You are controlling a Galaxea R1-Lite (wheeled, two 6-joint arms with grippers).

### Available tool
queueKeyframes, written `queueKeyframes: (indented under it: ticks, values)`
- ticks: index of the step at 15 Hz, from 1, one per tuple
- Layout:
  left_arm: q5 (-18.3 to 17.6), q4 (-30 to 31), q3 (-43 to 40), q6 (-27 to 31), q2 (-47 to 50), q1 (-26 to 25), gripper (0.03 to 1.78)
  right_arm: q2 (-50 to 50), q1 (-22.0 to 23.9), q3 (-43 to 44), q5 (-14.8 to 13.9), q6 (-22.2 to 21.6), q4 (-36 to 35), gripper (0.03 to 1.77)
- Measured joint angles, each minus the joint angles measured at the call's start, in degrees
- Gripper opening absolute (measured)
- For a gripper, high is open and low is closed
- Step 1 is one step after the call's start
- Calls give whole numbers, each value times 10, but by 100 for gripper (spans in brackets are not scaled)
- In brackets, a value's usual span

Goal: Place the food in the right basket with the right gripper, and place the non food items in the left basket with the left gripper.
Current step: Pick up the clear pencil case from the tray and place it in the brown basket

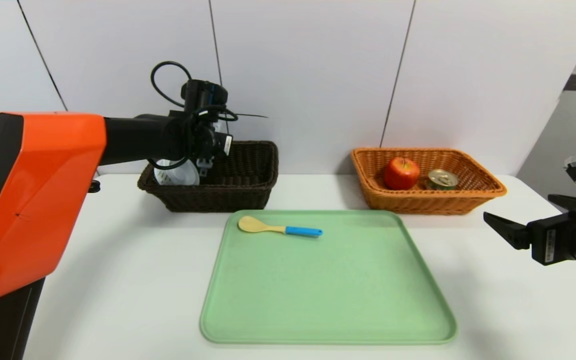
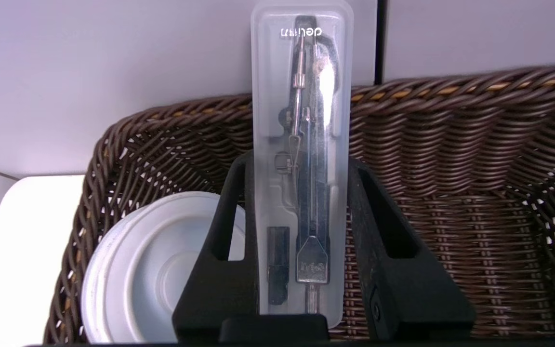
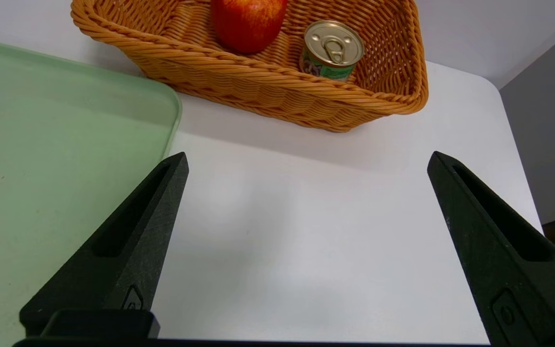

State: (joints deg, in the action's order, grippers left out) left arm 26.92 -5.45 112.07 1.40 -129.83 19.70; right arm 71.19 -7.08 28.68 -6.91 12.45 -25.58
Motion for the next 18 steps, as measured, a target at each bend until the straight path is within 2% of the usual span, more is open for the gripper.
queueKeyframes:
  ticks: [7, 9, 12, 16, 18]
  values:
    - [1, 0, 0, 2, -18, -2, 58, 2, 0, -1, 0, 0, 0, 171]
    - [2, 2, 2, -1, -21, -5, 87, 3, 0, 0, 0, 0, 0, 171]
    - [4, 2, 2, -2, -23, -7, 112, 4, 0, 0, 0, 0, 0, 171]
    - [2, 2, 4, 1, -16, -8, 136, 4, 0, -1, 0, 0, 0, 171]
    - [-13, 3, 7, 4, -2, -8, 144, 4, 0, -1, 0, 1, 0, 171]
